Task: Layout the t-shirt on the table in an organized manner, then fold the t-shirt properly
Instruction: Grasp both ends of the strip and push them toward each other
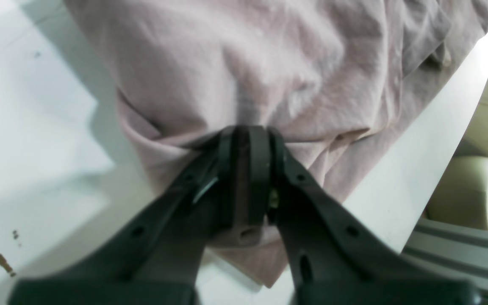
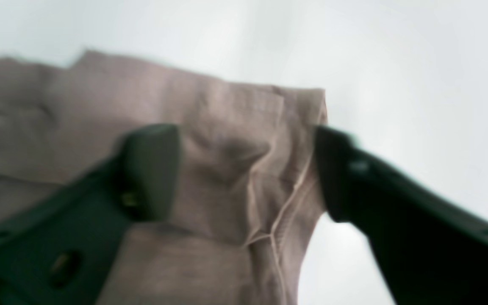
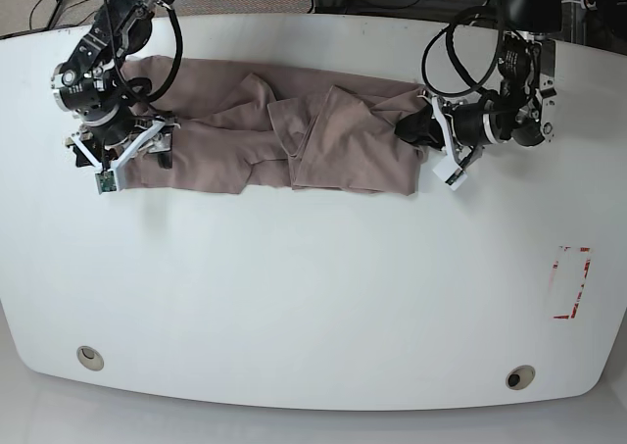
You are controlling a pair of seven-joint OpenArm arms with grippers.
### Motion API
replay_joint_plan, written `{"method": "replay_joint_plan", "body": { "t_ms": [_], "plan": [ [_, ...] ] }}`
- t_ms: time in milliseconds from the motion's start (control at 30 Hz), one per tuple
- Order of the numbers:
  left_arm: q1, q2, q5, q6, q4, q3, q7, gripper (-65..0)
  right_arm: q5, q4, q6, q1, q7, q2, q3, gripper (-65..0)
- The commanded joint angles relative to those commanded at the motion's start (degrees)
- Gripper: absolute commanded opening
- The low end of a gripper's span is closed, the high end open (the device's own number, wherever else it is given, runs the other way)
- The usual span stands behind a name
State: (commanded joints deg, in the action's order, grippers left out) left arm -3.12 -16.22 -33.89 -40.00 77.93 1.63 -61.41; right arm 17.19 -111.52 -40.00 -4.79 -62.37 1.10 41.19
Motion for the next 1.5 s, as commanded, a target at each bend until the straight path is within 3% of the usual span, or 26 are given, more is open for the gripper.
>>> {"method": "replay_joint_plan", "body": {
  "t_ms": [233, 567, 833, 1000, 1167, 1300, 1433, 1500],
  "plan": [
    [0.00, -1.67, 0.00, 0.00, -2.29, 0.26, 1.32, -60.7, 14.33, 7.74, 0.00, 1.85, -8.62, 2.90, 10.73, -8.9],
    [0.88, -3.08, -0.18, 0.00, -5.71, 2.29, 1.32, -60.7, 25.67, 21.01, 0.00, 0.00, -11.08, 7.12, 14.77, -8.9],
    [0.70, -3.08, -0.26, 0.00, -5.36, 2.73, 1.32, -60.7, 26.55, 23.21, 0.00, -1.23, -10.99, 5.89, 14.24, -8.9],
    [0.62, -3.08, -0.26, 0.00, -5.27, 2.64, 1.32, -60.7, 26.37, 23.03, 0.00, -1.49, -10.81, 3.60, 9.85, -8.9],
    [0.62, -3.08, -0.26, 0.00, -5.27, 2.55, 1.23, -60.7, 26.11, 23.21, 0.00, -1.67, -7.47, 1.58, 4.92, -8.9],
    [0.62, -3.08, -0.26, 0.00, -5.27, 2.46, 1.23, -60.7, 22.68, 23.30, 0.00, -1.32, -5.63, 1.05, 1.14, -9.7],
    [0.62, -3.08, -0.18, 0.00, -5.27, 2.46, 1.23, -60.7, 19.60, 22.95, 0.00, -0.26, -4.84, -0.62, 0.53, -20.3],
    [0.62, -3.08, -0.09, 0.00, -5.27, 2.46, 1.23, -60.7, 18.02, 22.95, 0.00, 0.35, -4.66, -0.62, 0.44, -32.7]
  ]
}}
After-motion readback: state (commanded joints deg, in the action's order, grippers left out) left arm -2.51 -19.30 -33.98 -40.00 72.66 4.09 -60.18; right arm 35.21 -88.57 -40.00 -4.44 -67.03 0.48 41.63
